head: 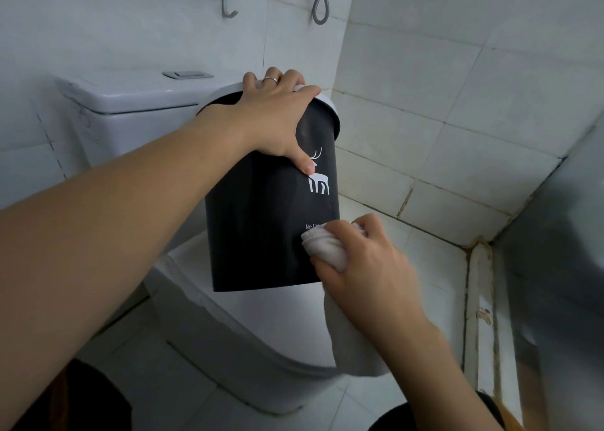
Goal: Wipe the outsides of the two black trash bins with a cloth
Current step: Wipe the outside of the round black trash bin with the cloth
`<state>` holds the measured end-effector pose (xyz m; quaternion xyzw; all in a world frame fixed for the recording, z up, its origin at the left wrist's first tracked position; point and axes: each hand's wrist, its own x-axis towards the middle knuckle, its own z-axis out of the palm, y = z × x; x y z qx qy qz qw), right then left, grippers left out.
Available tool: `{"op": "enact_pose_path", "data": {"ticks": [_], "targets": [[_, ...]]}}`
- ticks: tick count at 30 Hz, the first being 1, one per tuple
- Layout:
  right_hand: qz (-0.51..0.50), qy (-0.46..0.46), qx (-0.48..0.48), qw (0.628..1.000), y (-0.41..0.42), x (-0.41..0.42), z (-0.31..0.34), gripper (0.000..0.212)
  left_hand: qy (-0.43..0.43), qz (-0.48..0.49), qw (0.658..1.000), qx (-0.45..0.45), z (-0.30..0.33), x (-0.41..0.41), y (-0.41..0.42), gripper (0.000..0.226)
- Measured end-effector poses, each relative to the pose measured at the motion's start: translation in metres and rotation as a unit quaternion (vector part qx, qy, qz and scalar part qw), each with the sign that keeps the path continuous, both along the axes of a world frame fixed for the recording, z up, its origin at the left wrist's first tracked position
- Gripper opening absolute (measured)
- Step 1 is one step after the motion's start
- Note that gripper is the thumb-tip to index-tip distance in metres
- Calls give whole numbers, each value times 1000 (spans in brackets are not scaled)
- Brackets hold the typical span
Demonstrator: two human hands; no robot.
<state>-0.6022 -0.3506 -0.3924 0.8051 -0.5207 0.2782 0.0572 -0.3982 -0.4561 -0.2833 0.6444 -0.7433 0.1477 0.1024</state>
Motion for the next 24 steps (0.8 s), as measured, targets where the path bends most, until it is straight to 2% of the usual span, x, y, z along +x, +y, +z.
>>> {"op": "enact_pose_path", "data": {"ticks": [11, 16, 24], "targets": [[10, 63, 6, 998, 22, -5, -12, 24, -13, -13, 1000, -6, 0, -5, -1, 124], [-1, 39, -35, 999, 5, 3, 5, 19, -14, -10, 1000, -1, 1, -6, 0, 125], [25, 66, 6, 997, 21, 1, -9, 25, -3, -1, 1000, 13, 3, 2, 3, 128]]}}
